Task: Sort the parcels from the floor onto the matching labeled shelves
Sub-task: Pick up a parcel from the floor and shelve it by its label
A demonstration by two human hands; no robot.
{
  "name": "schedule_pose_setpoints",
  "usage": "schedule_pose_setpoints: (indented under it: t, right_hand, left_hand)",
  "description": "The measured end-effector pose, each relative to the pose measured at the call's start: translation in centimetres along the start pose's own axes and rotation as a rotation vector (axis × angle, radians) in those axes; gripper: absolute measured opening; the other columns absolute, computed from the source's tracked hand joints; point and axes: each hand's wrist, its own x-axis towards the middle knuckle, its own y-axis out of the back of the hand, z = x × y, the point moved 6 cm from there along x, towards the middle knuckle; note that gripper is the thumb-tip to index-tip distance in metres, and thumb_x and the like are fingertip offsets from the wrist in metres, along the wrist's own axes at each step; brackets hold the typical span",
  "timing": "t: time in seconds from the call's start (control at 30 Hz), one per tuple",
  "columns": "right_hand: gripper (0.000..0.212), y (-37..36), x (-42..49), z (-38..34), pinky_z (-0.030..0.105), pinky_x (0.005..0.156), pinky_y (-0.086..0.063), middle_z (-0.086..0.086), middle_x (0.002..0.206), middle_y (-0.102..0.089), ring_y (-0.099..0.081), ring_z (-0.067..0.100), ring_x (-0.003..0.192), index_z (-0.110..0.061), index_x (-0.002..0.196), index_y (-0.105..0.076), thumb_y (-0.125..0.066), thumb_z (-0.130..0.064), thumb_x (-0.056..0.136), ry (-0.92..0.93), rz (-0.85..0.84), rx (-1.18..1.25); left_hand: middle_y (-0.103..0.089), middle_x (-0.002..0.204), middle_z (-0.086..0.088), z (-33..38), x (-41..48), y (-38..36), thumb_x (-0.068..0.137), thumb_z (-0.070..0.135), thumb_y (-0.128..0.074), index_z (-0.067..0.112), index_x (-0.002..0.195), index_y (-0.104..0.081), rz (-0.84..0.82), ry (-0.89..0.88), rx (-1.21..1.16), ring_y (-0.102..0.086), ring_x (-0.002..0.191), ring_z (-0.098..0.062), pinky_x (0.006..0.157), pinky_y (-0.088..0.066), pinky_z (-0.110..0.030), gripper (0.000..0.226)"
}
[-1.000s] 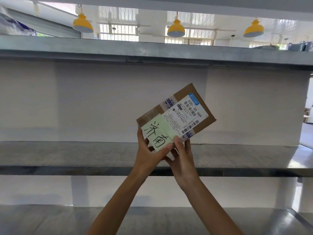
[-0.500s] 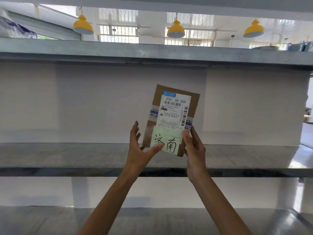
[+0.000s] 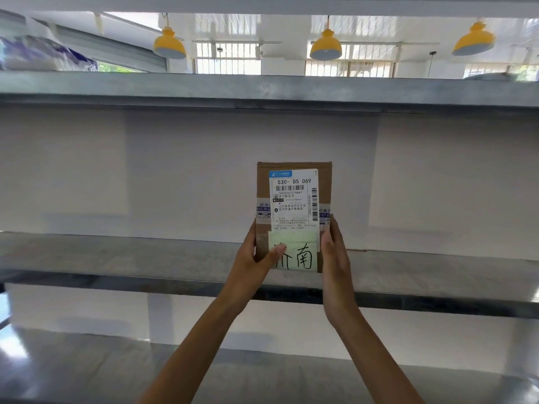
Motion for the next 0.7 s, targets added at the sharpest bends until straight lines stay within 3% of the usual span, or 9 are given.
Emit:
schedule_pose_setpoints:
  t: [0.17, 0.33, 0.57, 0.7]
  right_hand:
    - [0.052, -1.9, -0.7, 0.4, 0.018, 0.074, -0.056, -0.006, 0.141, -0.046, -0.055, 0.009, 0.116, -0.037, 0.136, -0.033, -0.038, -0.043, 0.085, 0.044, -0.045, 0.031]
    - [0.049, -6.1, -1.9, 1.0, 0.022, 0.078, -0.057, -0.007, 0.139, -0.048, -0.056, 0.009, 0.118, -0.033, 0.140, -0.032, -0.040, -0.036, 0.091, 0.025, -0.125, 0.077]
    - [0.041, -14.4, -3.2, 1.6, 0.018, 0.073, -0.056, -0.010, 0.133, -0.053, -0.061, -0.005, 0.103, -0.031, 0.138, -0.037, -0.040, -0.026, 0.097, 0.000, -0.201, 0.091]
    - [0.041, -20.1, -4.8, 2.5, 0.019, 0.074, -0.056, -0.008, 0.133, -0.054, -0.061, -0.002, 0.106, -0.030, 0.138, -0.039, -0.042, -0.027, 0.096, -0.018, -0.233, 0.118]
  left_hand:
    - [-0.053, 0.118, 0.018, 0.9, -1.2, 2.3, 0.088, 0.016, -0.060, 0.036, 0.131, -0.033, 0.064, -0.022, -0.001, -0.061, 0.097, -0.008, 0.069, -0.056, -0.017, 0.054]
    - [-0.058, 0.105, 0.023, 1.5, -2.8, 6.7, 0.096, 0.020, -0.045, 0.032, 0.121, -0.040, 0.130, -0.045, 0.002, -0.066, 0.079, 0.012, 0.057, -0.052, -0.010, 0.028]
    - [-0.063, 0.110, 0.012, 1.6, -5.1, 15.6, 0.095, 0.025, -0.045, 0.023, 0.128, -0.043, 0.209, -0.047, 0.039, -0.069, 0.086, 0.005, 0.063, -0.055, -0.017, 0.033]
    - [-0.063, 0.114, 0.007, 1.4, -6.7, 21.4, 0.095, 0.025, -0.046, 0.023, 0.127, -0.045, 0.243, -0.040, 0.050, -0.068, 0.086, 0.005, 0.062, -0.055, -0.016, 0.033]
